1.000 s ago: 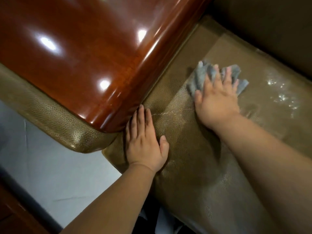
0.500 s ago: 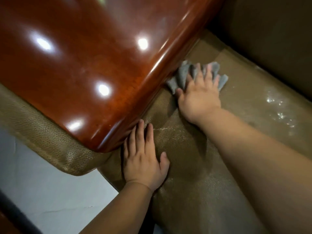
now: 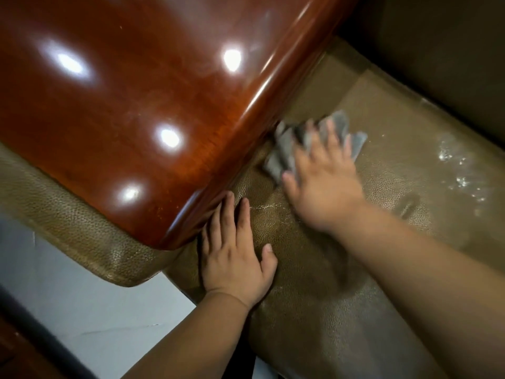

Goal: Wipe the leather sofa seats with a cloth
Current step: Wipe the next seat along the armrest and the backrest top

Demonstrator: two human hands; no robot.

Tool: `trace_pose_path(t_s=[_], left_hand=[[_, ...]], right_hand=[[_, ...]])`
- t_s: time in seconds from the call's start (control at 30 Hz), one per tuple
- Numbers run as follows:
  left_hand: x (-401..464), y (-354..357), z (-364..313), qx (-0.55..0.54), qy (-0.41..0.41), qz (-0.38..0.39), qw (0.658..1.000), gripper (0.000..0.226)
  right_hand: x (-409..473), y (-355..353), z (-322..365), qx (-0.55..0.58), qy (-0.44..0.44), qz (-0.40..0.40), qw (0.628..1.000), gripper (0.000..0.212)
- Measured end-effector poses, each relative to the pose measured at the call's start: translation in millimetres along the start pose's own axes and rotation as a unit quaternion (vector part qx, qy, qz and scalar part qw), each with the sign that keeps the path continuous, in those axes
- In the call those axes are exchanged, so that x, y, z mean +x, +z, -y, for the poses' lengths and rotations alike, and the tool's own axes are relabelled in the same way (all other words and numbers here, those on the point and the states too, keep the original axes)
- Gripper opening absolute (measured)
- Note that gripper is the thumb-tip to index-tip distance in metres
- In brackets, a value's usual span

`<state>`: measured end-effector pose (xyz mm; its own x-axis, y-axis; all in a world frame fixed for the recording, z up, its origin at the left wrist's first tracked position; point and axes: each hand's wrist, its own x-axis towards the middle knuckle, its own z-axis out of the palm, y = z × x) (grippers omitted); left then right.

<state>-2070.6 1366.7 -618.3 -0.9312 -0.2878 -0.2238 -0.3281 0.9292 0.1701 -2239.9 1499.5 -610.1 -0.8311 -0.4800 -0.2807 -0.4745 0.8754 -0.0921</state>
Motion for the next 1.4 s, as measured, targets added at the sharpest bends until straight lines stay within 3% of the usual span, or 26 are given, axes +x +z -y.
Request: trace_pose_path(t_s=[0.1,0.2,0.3,0.4,0.47,0.57,0.63,0.73,0.77,0.9,0.97,1.07,1.17,1.27,1.33,1.4], left_hand=[[0,-11,-3,0.025,-0.004,0.039,0.999,0.086],[10,-33,-17,-0.01,-0.024,0.079,0.997,0.08],[68,-35,-45,-0.055,0.077,0.037,0.995,0.082],[136,-25,-65,-0.083,0.088,0.038,0.992,0.081],[147,-13,-63,-0.067,0.115,-0.015,0.991,0.08],[140,-2,-57,-0.061,0.115,-0.032,0.991,0.08],[139,-1,-58,-0.037,0.102,-0.055,0.993,0.076],[141,1,-59,-0.016,0.114,-0.07,0.991,0.074],[140,3,-59,-0.023,0.122,-0.067,0.99,0.075],[142,7,-58,-0.036,0.132,-0.07,0.988,0.078],[142,10,-57,-0.034,0.135,-0.072,0.988,0.077],[142,12,-56,-0.022,0.129,-0.077,0.988,0.075],[142,12,-57,-0.028,0.129,-0.081,0.988,0.075],[142,12,-58,-0.035,0.132,-0.092,0.986,0.075],[142,13,-58,-0.031,0.133,-0.101,0.985,0.074],[142,12,-59,-0.034,0.14,-0.107,0.984,0.072]], right_hand=[[-56,7,8,-0.003,-0.163,0.036,0.986,0.07],[-24,-13,-39,-0.028,-0.201,0.08,0.976,0.075],[68,-27,-87,-0.044,-0.047,0.058,0.996,0.089],[137,-37,-109,0.045,0.148,0.049,0.987,0.073],[144,-32,-93,0.029,0.167,0.022,0.985,0.067],[103,-23,-59,-0.023,-0.007,-0.024,0.999,0.071],[69,-18,-52,0.001,-0.119,-0.011,0.993,0.075],[82,-27,-90,-0.031,-0.196,0.017,0.98,0.07],[98,-28,-105,-0.041,-0.177,0.001,0.983,0.069],[147,-29,-122,0.032,0.039,-0.002,0.999,0.068],[124,-19,-97,0.036,0.058,-0.035,0.997,0.071],[40,-3,-68,0.043,-0.015,-0.06,0.997,0.067],[-13,2,-101,0.046,-0.033,-0.032,0.998,0.065],[8,-5,-179,0.035,0.114,-0.04,0.992,0.062],[25,-14,-193,0.055,0.197,-0.019,0.979,0.064],[14,-7,-158,0.053,0.179,-0.04,0.982,0.069]])
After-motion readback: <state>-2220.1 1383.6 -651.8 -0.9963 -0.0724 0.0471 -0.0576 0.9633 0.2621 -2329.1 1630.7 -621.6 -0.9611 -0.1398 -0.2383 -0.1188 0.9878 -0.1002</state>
